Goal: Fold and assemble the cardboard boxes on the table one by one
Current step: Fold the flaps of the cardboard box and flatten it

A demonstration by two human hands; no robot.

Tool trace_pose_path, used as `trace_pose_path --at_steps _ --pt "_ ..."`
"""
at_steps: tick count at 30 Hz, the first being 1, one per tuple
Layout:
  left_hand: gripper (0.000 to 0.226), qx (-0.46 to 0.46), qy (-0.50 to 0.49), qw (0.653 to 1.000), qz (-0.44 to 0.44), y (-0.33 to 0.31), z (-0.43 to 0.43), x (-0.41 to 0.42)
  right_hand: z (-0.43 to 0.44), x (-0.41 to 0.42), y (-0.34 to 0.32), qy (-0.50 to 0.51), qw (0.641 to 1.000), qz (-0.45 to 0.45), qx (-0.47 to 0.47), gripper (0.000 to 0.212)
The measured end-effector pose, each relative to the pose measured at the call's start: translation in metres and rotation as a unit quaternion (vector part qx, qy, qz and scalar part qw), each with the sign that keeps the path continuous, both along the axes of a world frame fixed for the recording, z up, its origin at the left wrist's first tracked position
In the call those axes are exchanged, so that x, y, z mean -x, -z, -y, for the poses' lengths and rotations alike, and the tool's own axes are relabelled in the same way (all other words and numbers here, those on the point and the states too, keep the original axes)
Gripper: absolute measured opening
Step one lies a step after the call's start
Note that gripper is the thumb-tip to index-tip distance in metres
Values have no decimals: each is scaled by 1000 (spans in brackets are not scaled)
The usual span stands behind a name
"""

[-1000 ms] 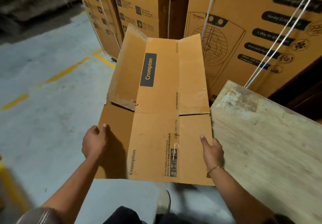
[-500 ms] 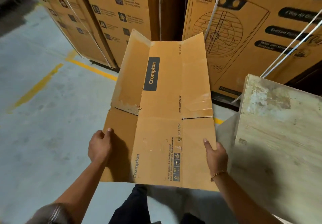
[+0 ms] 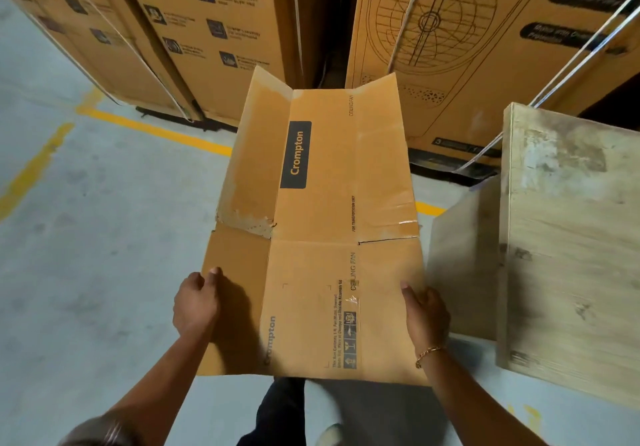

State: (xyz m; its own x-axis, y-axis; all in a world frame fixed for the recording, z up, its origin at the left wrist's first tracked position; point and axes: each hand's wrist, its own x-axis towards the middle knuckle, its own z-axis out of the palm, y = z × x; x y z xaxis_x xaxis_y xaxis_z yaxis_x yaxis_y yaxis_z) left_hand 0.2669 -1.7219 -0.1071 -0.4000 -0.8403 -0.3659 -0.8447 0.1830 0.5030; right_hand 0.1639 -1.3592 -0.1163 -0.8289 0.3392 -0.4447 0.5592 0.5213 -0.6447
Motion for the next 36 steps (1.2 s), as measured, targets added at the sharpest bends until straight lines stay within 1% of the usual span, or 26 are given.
trace_pose_path --at_steps 3,5,6,8,11,14,18,23,27,30,31,32,36 --pt "46 -5 9 1000 3 29 4 1 3 0 25 2 1000 0 8 42" --pt "47 -13 10 1000 5 55 8 7 7 3 48 0 1000 3 16 36" --pt "47 -16 11 1000 10 69 12 11 9 6 62 1 1000 3 13 36" --pt "47 -18 14 1000 19 104 21 19 16 11 98 6 1000 9 2 43" --pt "49 -15 23 999 36 166 36 27 27 16 169 18 999 26 -1 48" --pt "48 -13 36 998 43 234 49 33 35 15 245 31 999 35 1 47" --pt "47 -17 54 998 42 317 60 43 37 9 339 57 997 46 -2 51" --pt "46 -20 68 997 24 399 62 57 39 7 428 62 997 49 3 66" --pt "47 -29 76 997 8 455 59 69 42 17 465 71 997 41 2 57" --pt "50 -23 85 996 2 491 57 83 39 24 502 62 997 52 7 62" --pt "49 -25 92 995 1 501 57 87 38 25 514 56 996 65 8 61" --pt "47 -29 101 994 -1 511 56 91 38 27 525 52 996 76 9 56" --pt "34 -59 126 990 -6 542 57 104 41 37 545 40 994 96 38 24"
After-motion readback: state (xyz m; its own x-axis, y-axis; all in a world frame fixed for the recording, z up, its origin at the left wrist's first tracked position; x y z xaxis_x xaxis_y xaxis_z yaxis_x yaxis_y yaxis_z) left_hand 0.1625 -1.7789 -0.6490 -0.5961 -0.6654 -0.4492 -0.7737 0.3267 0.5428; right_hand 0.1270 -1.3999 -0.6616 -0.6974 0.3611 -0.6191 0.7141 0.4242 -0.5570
